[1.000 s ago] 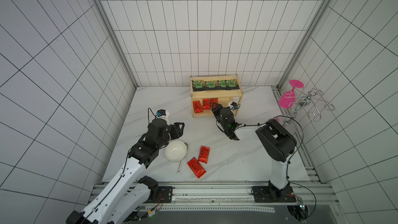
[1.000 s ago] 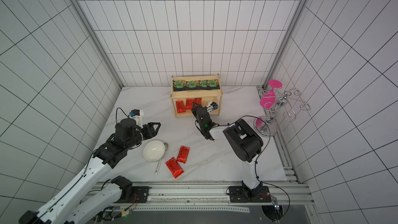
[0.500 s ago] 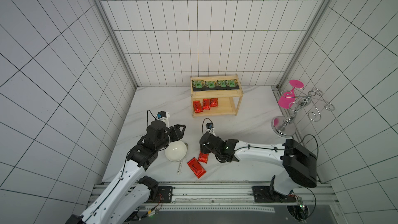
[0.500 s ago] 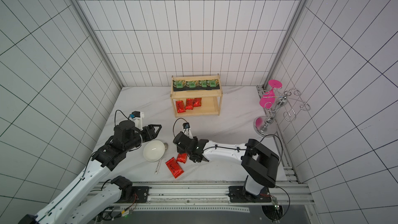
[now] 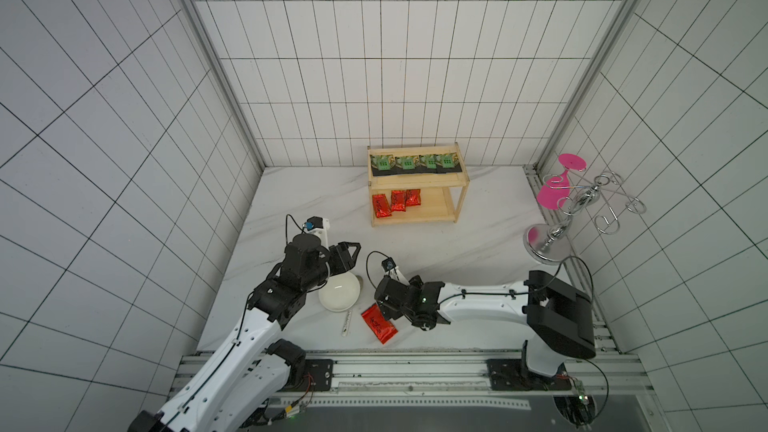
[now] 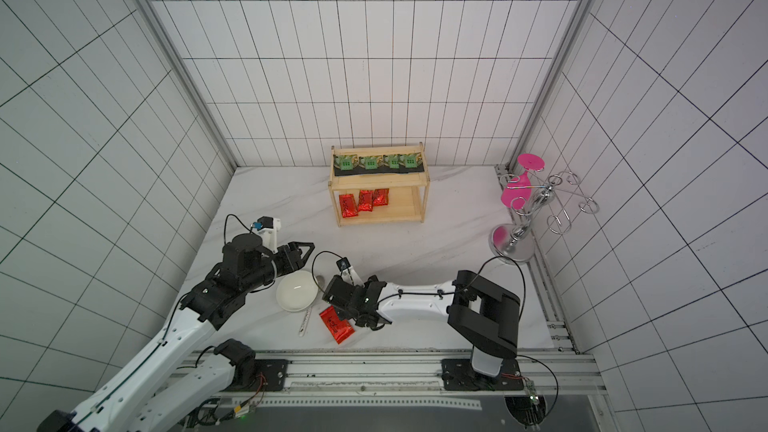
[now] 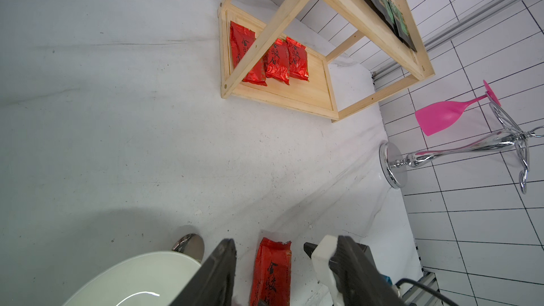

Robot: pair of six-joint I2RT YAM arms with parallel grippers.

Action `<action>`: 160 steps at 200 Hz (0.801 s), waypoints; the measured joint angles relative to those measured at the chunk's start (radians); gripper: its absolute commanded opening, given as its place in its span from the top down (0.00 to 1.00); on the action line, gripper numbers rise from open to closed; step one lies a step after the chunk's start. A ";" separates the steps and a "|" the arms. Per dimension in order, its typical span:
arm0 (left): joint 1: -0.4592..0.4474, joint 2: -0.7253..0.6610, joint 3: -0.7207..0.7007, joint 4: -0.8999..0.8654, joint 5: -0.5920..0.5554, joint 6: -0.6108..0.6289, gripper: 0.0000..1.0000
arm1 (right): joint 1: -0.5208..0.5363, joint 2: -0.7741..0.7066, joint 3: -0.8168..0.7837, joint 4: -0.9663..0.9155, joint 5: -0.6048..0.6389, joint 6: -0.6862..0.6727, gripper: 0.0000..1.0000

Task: Place the tea bags on the shelf by color
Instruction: Move the tea bag to the center of the board.

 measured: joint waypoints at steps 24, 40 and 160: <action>0.000 0.024 0.000 0.009 0.008 -0.001 0.42 | -0.024 -0.009 -0.032 0.035 -0.021 -0.003 0.07; 0.000 0.044 0.000 0.011 0.017 -0.002 0.42 | -0.045 -0.021 -0.064 0.048 -0.035 -0.004 0.08; -0.016 0.093 -0.002 0.024 0.047 -0.013 0.42 | -0.176 -0.244 -0.257 0.059 -0.082 -0.036 0.12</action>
